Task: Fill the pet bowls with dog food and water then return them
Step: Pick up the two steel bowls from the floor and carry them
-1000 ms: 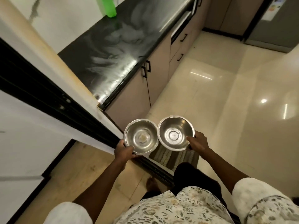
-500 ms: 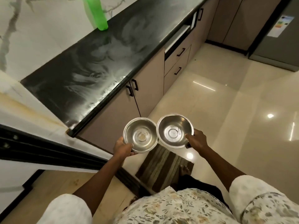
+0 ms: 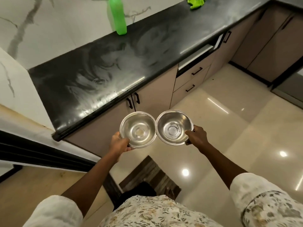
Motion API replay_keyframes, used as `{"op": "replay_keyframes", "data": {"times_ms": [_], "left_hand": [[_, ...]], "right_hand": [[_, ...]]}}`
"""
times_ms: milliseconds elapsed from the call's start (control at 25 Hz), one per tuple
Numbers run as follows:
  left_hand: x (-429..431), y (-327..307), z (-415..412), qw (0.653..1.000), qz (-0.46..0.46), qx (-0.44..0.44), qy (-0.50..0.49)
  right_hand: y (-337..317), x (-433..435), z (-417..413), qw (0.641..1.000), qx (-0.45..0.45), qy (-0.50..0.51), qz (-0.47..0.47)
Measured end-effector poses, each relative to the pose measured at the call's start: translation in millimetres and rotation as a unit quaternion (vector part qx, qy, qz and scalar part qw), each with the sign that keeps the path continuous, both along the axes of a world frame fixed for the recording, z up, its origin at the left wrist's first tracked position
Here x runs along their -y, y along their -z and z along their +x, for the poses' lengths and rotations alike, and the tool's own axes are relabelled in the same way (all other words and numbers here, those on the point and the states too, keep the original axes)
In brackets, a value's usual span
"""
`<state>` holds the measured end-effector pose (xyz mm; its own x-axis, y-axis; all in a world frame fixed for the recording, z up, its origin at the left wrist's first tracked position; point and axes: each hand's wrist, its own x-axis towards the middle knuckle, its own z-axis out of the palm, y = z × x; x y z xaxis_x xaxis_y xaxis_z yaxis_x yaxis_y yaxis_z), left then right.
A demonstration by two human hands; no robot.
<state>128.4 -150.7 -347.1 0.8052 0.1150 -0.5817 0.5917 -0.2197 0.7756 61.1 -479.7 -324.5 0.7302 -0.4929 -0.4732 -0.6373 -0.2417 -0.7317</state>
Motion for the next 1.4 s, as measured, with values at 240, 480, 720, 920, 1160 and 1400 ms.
{"op": "replay_keyframes", "data": {"times_ms": [240,480,720,920,1160,1400], "left_hand": [[8.1,-26.4,82.1,0.998,-0.018,0.038,-0.053],[4.2,-47.1,158.8,0.990,-0.041,0.063,-0.118],[14.7,-51.8,234.0,0.975,-0.058,0.067,-0.204],[35.7,-50.9,288.9,0.955,-0.064,0.053,-0.285],[48.7,-48.9,336.4,0.931,-0.070,0.049,-0.355],[35.2,-47.5,364.8,0.919,-0.074,0.042,-0.385]], "right_hand": [[-12.5,6.8,115.5,0.998,0.046,-0.033,0.013],[-23.5,1.8,233.2,0.994,0.087,-0.045,0.051],[-25.2,1.9,356.0,0.986,0.086,-0.118,0.078],[-28.2,10.4,458.0,0.980,0.063,-0.181,0.053],[-27.7,6.4,540.6,0.970,0.027,-0.239,0.044],[-19.7,-14.2,579.3,0.969,0.022,-0.240,0.046]]}}
